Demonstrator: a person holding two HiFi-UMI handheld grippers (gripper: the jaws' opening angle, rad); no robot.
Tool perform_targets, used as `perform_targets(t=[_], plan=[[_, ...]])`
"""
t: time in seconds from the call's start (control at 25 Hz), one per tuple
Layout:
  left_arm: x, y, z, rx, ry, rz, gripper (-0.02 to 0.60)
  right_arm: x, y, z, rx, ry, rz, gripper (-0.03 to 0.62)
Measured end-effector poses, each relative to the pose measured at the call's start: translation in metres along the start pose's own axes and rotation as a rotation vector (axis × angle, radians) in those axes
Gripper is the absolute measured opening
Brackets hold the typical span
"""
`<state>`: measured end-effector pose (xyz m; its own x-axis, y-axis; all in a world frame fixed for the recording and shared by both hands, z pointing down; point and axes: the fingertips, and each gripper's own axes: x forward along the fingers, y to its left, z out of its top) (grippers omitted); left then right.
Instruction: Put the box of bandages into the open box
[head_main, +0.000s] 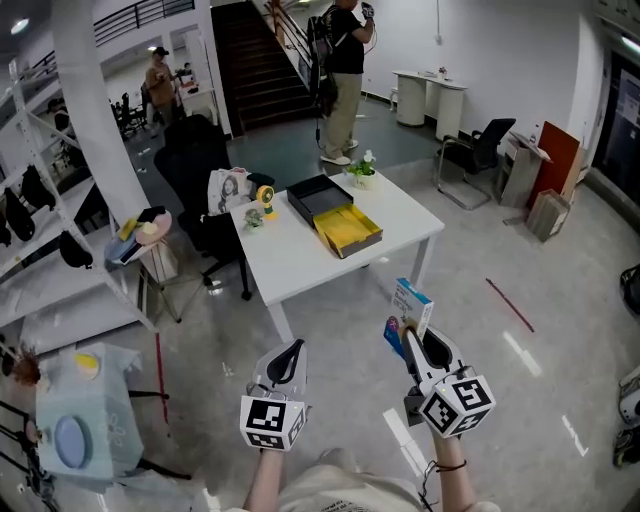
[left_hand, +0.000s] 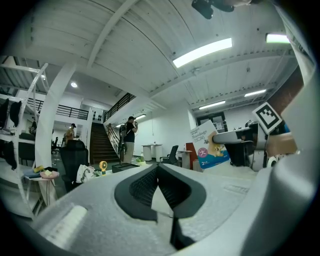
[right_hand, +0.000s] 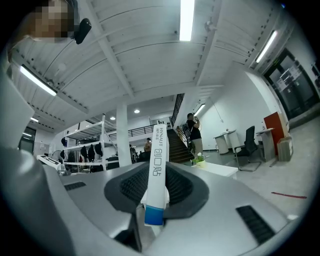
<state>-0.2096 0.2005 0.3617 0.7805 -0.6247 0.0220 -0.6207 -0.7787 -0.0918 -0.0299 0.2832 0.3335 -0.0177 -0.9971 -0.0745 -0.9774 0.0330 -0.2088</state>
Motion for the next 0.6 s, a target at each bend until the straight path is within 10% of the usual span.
perform_targets(t=[0.6], plan=[[0.096,0.033,-0.013,-0.026,0.009,0.012,0.021,0.084,-0.058,-0.011,0.04,0.024,0.02,0.089]])
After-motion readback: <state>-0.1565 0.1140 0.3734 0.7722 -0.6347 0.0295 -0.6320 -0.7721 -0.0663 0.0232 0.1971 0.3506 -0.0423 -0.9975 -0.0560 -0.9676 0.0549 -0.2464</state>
